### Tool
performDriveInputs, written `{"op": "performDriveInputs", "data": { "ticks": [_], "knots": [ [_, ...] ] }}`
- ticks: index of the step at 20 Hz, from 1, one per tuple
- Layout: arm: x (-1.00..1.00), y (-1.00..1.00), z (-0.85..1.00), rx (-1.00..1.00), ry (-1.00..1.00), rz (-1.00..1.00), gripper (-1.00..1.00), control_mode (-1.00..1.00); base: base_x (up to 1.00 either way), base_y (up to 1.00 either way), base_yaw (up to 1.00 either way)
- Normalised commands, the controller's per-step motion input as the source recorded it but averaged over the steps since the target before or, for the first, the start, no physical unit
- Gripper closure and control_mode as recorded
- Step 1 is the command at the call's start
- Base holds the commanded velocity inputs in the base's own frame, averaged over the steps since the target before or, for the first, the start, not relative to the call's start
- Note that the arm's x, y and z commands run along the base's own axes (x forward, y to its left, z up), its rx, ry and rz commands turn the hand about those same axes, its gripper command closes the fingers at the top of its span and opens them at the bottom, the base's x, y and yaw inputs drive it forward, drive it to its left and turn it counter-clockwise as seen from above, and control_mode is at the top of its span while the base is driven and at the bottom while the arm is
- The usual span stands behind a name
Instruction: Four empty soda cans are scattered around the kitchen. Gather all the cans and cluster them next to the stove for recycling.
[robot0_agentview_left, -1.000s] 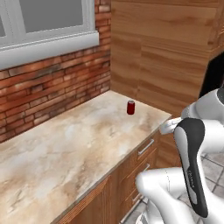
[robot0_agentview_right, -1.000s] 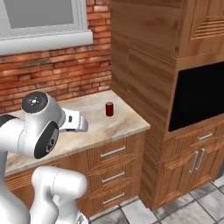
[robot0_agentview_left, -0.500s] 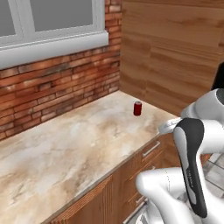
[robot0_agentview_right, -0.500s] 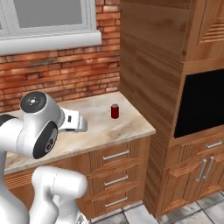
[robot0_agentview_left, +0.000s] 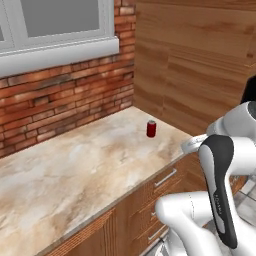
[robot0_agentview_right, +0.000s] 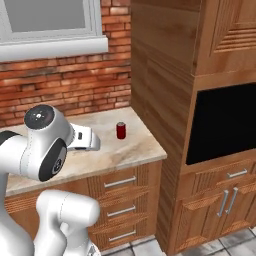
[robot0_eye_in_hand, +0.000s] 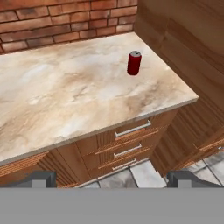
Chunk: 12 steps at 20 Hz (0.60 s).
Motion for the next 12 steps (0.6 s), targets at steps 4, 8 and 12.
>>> {"op": "performDriveInputs", "data": {
  "ticks": [4,8,12],
  "knots": [
    [0.00,0.00,0.00,0.00,0.00,0.00,-1.00,1.00,0.00,-0.39,0.14],
    [0.00,0.00,0.00,0.00,0.00,0.00,-1.00,1.00,0.05,-0.30,0.14],
    [0.00,0.00,0.00,0.00,0.00,0.00,-1.00,1.00,0.13,-0.34,0.11]
  ]
}}
